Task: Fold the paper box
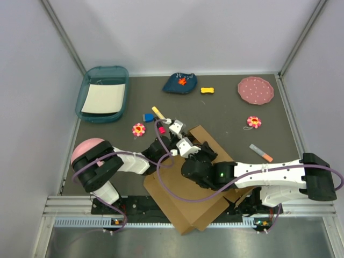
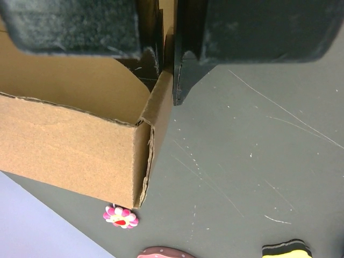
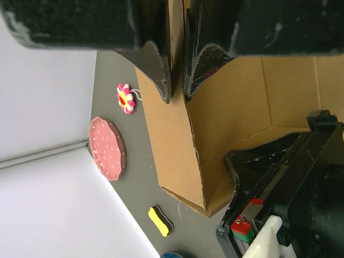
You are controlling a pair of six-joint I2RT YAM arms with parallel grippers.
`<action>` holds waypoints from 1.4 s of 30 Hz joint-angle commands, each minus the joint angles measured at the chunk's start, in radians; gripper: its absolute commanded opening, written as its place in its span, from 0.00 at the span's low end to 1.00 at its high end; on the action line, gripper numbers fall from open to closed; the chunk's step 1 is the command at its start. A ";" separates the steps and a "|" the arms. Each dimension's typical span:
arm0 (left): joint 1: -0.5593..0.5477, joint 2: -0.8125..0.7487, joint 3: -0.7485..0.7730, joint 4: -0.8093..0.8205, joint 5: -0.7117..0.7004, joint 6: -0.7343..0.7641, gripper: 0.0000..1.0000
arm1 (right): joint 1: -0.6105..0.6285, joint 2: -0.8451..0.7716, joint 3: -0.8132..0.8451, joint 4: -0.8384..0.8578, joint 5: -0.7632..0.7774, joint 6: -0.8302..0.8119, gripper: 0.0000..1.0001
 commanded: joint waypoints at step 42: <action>0.026 0.166 -0.043 0.198 -0.014 0.043 0.00 | 0.035 0.031 0.001 -0.069 -0.224 0.051 0.00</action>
